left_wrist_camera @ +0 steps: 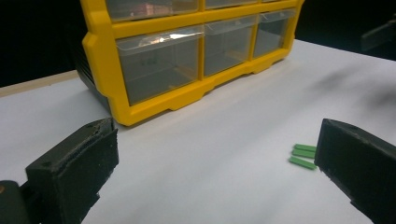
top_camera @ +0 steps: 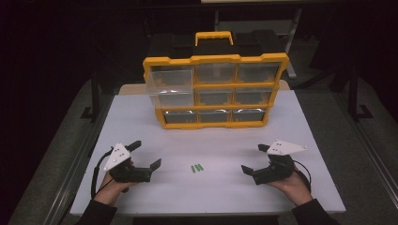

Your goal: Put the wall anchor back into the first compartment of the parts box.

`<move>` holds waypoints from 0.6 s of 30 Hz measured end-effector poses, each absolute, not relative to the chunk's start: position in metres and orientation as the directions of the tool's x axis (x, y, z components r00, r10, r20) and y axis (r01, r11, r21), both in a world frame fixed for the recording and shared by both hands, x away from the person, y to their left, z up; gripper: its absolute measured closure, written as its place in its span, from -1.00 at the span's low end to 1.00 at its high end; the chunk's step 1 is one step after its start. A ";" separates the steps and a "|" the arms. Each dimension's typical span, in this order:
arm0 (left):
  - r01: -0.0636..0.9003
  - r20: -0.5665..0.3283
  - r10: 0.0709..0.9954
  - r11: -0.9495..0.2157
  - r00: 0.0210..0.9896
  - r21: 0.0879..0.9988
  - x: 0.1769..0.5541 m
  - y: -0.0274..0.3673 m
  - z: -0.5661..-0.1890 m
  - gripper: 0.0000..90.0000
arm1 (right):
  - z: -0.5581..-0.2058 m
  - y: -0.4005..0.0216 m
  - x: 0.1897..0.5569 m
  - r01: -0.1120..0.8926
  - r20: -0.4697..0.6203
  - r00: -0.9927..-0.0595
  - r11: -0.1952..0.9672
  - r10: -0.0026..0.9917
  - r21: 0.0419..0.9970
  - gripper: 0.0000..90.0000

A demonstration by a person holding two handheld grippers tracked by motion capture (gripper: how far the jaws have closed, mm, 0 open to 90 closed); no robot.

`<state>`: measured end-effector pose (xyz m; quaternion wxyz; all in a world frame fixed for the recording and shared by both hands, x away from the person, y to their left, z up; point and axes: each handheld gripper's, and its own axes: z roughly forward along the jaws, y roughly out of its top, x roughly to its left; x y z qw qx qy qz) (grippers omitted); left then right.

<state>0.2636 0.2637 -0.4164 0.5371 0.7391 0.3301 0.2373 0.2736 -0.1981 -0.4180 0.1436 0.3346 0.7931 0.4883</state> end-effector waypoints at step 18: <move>0.246 -0.019 0.744 -0.197 0.668 0.949 0.255 0.274 -0.421 -1.00 | -0.413 -0.175 0.289 0.401 0.097 -0.756 0.340 0.647 0.851 -1.00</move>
